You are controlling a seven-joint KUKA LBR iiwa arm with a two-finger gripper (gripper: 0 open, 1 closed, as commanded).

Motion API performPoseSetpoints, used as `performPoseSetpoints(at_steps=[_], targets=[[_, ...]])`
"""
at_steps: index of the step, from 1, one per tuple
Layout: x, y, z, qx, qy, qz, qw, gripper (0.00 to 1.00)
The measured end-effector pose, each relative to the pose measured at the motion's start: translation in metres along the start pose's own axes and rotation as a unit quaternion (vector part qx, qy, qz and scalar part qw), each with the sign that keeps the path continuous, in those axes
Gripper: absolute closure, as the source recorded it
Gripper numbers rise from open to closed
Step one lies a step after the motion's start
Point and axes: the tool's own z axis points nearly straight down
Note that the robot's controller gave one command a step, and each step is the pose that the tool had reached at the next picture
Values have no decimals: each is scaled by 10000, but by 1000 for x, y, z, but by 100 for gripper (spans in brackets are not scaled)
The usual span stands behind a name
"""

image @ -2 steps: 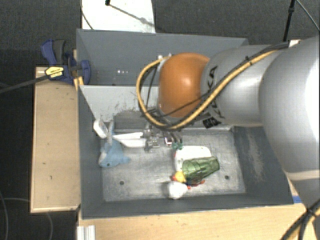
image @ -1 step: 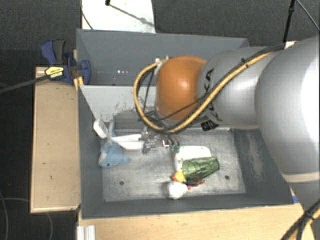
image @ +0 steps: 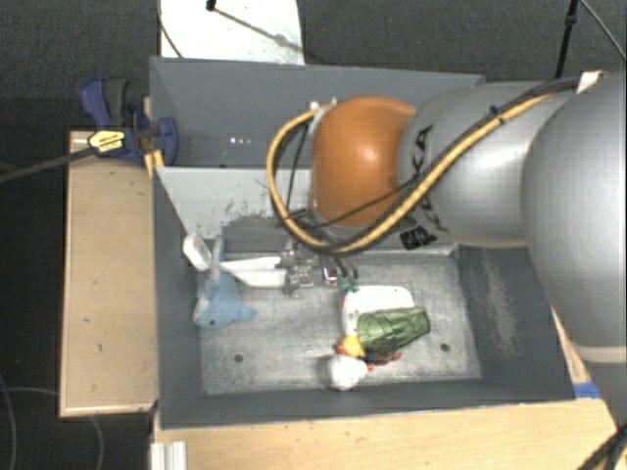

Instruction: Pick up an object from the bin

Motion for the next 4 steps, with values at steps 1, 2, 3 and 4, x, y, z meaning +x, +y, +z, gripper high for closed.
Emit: performPoseSetpoints(at_steps=[1, 2, 3, 4], targets=[[-7, -9, 0, -5, -23, 47, 10000, 100], [-1, 18, 5, 0, -12, 109, 9999, 100], [-23, 8, 10, -3, -25, 7, 10000, 0], [-24, 7, 10, -3, -22, 6, 10000, 0]])
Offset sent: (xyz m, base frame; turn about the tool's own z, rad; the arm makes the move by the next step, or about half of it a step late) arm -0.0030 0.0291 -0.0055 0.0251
